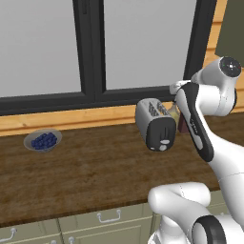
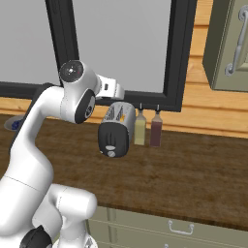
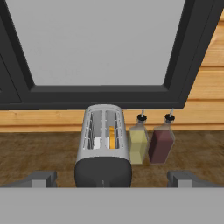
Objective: Start the toaster. Once the lever pops up, take the bread to the plate on the dining counter.
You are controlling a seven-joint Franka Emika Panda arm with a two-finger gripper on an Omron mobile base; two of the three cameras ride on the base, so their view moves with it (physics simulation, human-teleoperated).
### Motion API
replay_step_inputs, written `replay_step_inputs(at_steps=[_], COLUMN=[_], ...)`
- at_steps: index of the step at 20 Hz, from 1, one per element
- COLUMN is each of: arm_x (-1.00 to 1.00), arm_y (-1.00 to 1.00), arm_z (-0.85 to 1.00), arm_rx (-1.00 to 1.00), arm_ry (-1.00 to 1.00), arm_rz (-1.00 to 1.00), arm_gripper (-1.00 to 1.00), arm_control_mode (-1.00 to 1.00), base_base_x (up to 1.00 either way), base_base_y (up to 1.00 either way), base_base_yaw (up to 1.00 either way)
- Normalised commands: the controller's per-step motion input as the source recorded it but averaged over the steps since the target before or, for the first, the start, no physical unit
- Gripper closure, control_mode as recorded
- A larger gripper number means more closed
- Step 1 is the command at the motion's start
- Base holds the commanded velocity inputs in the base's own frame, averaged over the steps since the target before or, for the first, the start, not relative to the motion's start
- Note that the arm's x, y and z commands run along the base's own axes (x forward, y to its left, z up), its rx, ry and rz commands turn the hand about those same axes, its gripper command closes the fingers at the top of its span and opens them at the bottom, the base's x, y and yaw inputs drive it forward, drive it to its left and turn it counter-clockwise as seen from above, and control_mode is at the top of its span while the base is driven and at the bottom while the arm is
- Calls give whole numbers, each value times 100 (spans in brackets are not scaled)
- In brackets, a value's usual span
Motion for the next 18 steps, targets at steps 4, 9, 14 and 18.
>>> replay_step_inputs(at_steps=[4,9,14,18], arm_x=[0,0,0,0], arm_y=[0,0,0,0], arm_z=[0,0,0,0], arm_rx=[0,0,0,0], arm_ry=[0,0,0,0], arm_rz=[0,0,0,0], arm_gripper=[-100,-100,-100,-100], arm_control_mode=[-100,-100,-100,-100], base_base_x=[0,0,0,0], base_base_y=[0,0,0,0], base_base_yaw=[0,0,0,0])
